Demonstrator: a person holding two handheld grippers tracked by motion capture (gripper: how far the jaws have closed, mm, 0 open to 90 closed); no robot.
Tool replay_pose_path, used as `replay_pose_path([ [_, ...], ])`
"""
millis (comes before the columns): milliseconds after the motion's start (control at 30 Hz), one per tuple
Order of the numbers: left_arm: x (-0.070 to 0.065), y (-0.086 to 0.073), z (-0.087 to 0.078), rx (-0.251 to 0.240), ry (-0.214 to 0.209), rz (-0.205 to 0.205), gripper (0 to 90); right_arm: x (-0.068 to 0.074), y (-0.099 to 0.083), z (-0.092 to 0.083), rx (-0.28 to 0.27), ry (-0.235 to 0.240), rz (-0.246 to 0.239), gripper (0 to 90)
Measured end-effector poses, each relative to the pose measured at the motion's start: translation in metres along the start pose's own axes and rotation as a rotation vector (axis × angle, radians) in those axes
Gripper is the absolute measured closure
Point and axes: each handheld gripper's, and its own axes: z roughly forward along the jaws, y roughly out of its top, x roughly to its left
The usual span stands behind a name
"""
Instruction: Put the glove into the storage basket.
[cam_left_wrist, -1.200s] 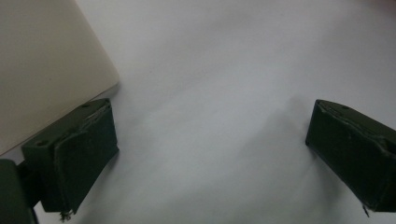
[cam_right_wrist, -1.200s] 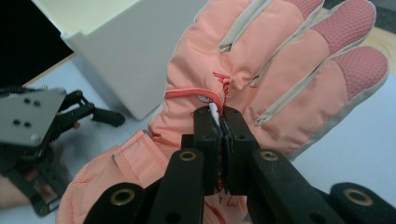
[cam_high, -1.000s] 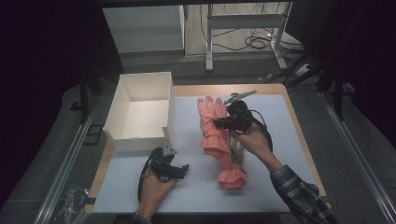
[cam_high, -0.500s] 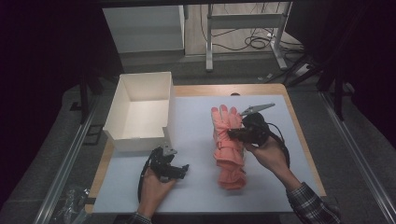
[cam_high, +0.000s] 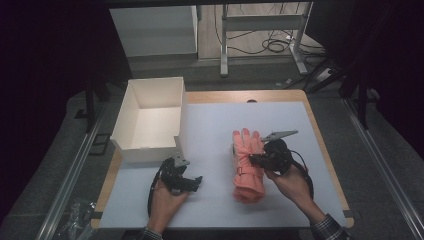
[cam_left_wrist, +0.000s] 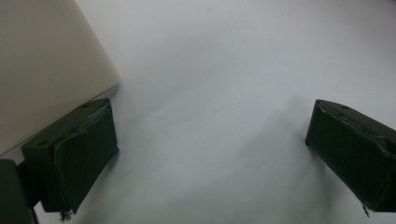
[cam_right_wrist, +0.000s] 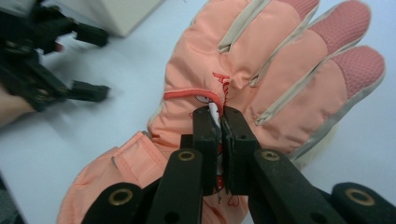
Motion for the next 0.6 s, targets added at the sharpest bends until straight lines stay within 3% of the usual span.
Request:
replay_pose_path([
  [233, 0.0, 0.0, 0.0, 0.003, -0.001, 0.001, 1.9, -0.001, -0.011, 0.015, 0.003, -0.038, 0.017, 82.8],
  [400, 0.0, 0.0, 0.0, 0.0, 0.0, -0.003, 1.9, 0.003, -0.018, 0.024, 0.005, -0.077, -0.019, 82.8],
  [600, 0.0, 0.0, 0.0, 0.0, -0.001, -0.003, 1.9, 0.005, -0.021, 0.025, 0.005, -0.092, -0.057, 79.4],
])
